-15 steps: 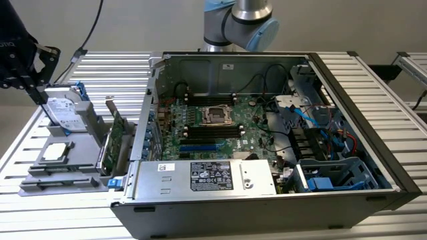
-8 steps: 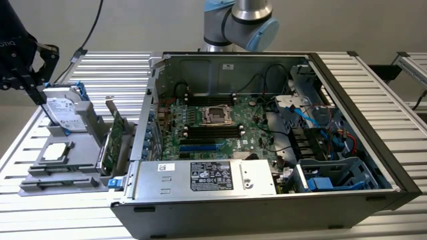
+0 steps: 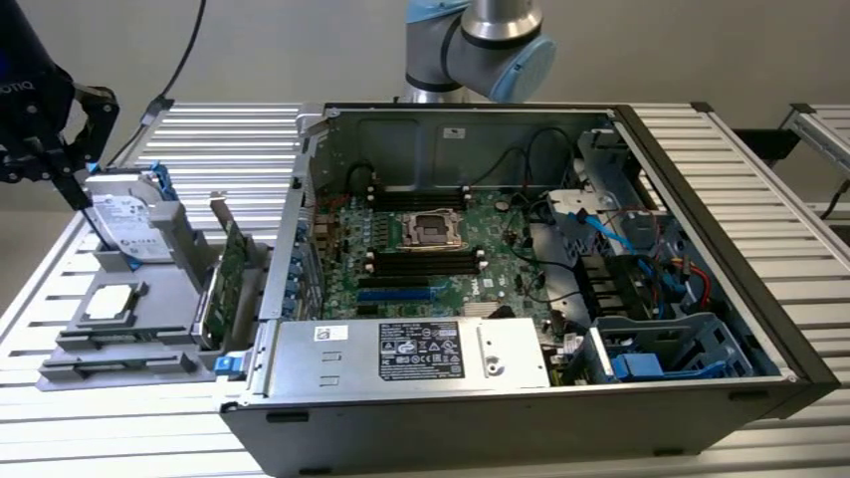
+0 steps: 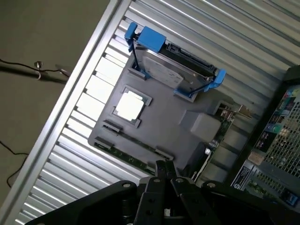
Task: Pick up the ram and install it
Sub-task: 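Pick up the ram and move it above insertion slot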
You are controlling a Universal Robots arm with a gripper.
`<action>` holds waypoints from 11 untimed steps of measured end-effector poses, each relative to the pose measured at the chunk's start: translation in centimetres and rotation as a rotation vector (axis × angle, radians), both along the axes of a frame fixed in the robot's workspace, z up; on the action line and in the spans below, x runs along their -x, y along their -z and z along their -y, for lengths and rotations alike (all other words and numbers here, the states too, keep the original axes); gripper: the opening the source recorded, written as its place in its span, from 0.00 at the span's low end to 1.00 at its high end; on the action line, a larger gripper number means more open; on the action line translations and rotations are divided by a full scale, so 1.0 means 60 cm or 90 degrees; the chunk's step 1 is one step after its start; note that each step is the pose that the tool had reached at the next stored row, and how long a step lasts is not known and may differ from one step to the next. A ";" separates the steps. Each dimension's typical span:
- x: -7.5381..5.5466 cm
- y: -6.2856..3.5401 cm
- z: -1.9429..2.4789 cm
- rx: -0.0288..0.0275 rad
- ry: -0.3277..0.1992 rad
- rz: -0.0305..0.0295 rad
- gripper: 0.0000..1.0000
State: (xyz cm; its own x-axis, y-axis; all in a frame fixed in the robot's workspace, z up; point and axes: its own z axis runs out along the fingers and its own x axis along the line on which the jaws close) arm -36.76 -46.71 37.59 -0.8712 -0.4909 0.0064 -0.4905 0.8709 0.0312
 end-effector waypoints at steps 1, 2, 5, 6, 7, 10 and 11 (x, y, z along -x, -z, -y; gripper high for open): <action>0.000 0.000 0.0000 0.0000 -0.011 0.0000 0.11; 0.000 0.000 0.0000 0.0000 -0.023 0.0000 0.11; 0.000 0.001 0.0000 0.0000 -0.057 -0.0001 0.11; 0.000 0.001 0.0000 0.0000 -0.069 0.0000 0.11; 0.000 0.002 0.0000 0.0000 -0.081 0.0000 0.11; 0.000 0.002 0.0000 0.0000 -0.115 0.0000 0.11; 0.000 0.002 0.0000 0.0000 -0.127 0.0000 0.11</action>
State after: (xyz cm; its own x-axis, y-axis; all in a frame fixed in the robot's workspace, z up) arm -36.76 -46.72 37.46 -0.7566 -0.6538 0.0064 -0.6534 0.7564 0.0312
